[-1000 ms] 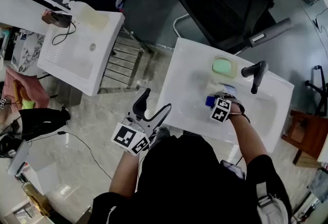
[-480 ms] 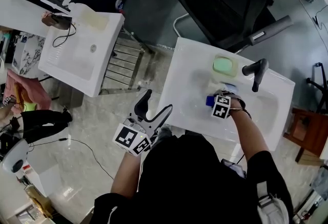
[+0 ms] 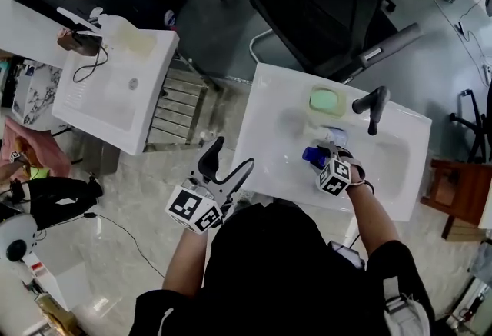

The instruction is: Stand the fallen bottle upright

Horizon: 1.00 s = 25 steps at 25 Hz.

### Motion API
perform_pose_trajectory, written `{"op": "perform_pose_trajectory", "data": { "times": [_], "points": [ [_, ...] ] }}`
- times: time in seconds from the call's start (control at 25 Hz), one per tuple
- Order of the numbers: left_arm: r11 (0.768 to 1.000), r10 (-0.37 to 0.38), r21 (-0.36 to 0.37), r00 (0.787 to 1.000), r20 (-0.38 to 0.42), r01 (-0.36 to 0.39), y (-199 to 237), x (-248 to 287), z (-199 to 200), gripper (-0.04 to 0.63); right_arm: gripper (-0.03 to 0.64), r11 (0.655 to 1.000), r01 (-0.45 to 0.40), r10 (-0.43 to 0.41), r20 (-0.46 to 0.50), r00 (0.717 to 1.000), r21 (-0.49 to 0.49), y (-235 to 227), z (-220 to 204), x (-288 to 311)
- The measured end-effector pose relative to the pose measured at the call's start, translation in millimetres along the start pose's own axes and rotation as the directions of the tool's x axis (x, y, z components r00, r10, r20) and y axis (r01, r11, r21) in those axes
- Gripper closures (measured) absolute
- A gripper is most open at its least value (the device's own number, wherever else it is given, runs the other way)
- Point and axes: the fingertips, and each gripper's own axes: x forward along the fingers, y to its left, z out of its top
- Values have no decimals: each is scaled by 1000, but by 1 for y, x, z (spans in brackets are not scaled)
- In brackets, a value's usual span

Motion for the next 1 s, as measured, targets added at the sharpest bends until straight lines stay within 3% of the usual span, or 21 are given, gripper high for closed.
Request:
{"op": "perform_pose_trajectory", "data": {
  "times": [0.16,0.36,0.64,0.72,0.8,0.84,0.92,1.0],
  "points": [
    [999,-42,8,999,0,42,-4,7,1,236,362,991,87,-97,98,990,102,-15,17,-20],
    [997,-81,17,997,-12,81,-8,11,1,237,365,956,139,-200,229,952,258,-25,39,-46],
    [985,-160,46,984,-78,164,-14,25,-13,238,376,918,165,-280,296,913,360,-29,49,-62],
    [976,-205,47,971,-124,213,-20,38,-25,238,381,907,166,-298,311,903,388,-30,50,-65],
    [962,-259,43,950,-175,270,-30,57,-41,242,462,894,170,-319,323,891,414,-31,48,-70],
    [953,-292,28,936,-195,303,-36,69,-51,258,469,889,167,-325,330,886,426,-31,47,-71],
    [926,-377,-54,901,-212,375,-49,99,-70,304,469,891,155,-317,342,885,426,-33,47,-70],
    [887,-460,-150,862,-213,436,-64,133,-85,305,469,912,150,-286,331,899,381,-31,49,-63]
  ]
}}
